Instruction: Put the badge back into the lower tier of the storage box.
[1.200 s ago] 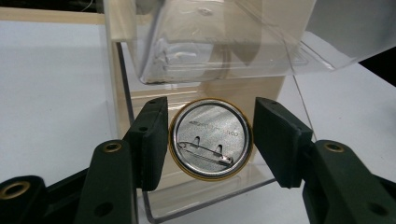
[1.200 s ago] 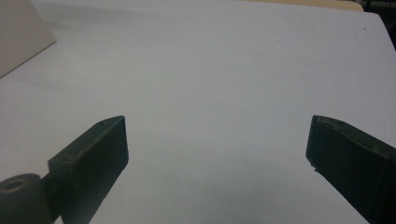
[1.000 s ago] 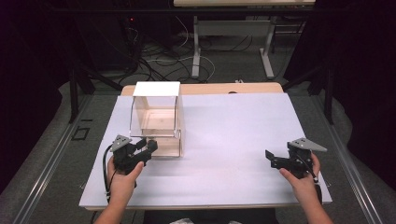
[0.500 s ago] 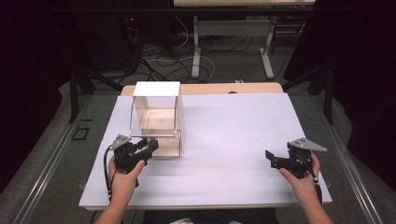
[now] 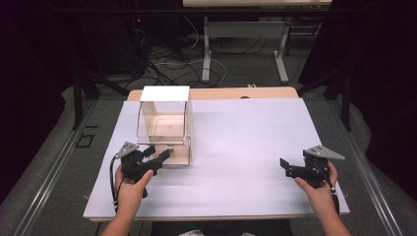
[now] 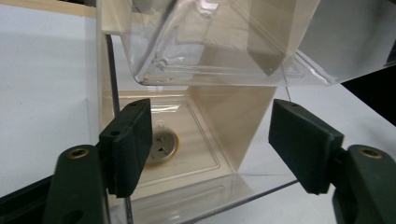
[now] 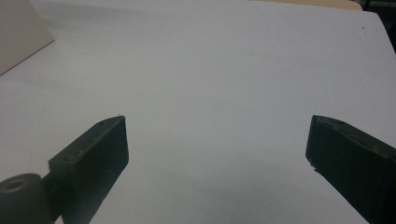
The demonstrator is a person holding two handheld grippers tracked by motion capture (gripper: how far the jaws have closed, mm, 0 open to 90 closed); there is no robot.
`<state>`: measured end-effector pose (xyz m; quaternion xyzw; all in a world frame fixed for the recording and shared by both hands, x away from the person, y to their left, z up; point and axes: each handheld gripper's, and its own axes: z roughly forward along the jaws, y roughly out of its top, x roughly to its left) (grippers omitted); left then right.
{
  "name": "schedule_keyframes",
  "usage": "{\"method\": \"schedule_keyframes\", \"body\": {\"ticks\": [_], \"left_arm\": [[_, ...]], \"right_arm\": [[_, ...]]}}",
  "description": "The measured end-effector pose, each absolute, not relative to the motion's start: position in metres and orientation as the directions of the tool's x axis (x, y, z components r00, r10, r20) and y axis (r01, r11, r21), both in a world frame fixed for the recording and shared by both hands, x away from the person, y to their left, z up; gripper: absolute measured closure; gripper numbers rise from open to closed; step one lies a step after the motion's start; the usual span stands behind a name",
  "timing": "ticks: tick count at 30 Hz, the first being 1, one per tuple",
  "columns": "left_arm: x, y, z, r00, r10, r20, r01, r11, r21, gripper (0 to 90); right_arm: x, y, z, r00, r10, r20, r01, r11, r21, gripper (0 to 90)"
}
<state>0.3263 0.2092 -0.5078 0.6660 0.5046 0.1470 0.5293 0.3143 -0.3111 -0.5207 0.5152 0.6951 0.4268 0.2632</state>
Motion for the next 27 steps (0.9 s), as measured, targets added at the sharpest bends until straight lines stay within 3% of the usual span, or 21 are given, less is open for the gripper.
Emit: {"method": "schedule_keyframes", "body": {"ticks": [10,27], "left_arm": [[0.321,0.207,-0.503,0.462,0.823,-0.329,0.523,0.047,0.851,16.1],[0.318,0.203,-0.495,0.489,0.835,-0.253,0.532,-0.055,0.845,4.0]], "right_arm": [[0.314,-0.31,-0.521,-0.327,0.942,0.077,0.495,0.101,0.863,5.6],[0.314,-0.31,-0.521,-0.33,0.941,0.073,0.494,0.106,0.863,5.7]]}}
